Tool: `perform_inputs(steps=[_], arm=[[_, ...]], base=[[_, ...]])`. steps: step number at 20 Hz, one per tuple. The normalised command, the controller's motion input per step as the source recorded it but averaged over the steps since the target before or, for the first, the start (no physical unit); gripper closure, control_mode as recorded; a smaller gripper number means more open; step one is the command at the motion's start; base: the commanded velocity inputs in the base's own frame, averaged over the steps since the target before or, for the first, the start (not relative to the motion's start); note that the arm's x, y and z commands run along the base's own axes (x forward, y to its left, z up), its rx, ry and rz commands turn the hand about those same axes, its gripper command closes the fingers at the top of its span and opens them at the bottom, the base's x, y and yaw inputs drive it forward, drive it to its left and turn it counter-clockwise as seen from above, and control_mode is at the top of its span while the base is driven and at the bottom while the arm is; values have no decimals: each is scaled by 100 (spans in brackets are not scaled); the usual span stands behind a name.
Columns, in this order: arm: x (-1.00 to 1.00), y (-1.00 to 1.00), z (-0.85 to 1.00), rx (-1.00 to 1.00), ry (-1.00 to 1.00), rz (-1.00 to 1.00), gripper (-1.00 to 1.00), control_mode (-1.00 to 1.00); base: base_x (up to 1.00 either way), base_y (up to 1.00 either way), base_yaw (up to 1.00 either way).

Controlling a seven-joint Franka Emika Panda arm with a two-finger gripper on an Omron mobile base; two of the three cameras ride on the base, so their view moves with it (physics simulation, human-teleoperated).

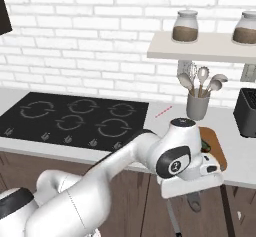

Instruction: Place the appropriate cutting tool for cutting the cucumber skin on the cutting board.

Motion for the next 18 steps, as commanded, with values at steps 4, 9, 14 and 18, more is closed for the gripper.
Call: perform_inputs(steps=[4,9,14,18], arm=[[90,-38,23,1,0,23,100,-100],[99,-28,1,5,1,25,100,-100],[100,-9,-11,7,4,22,100,-100],[98,-1,-36,2,4,18,100,-100]], base=[[0,0,0],[0,0,0],[0,0,0],[0,0,0]])
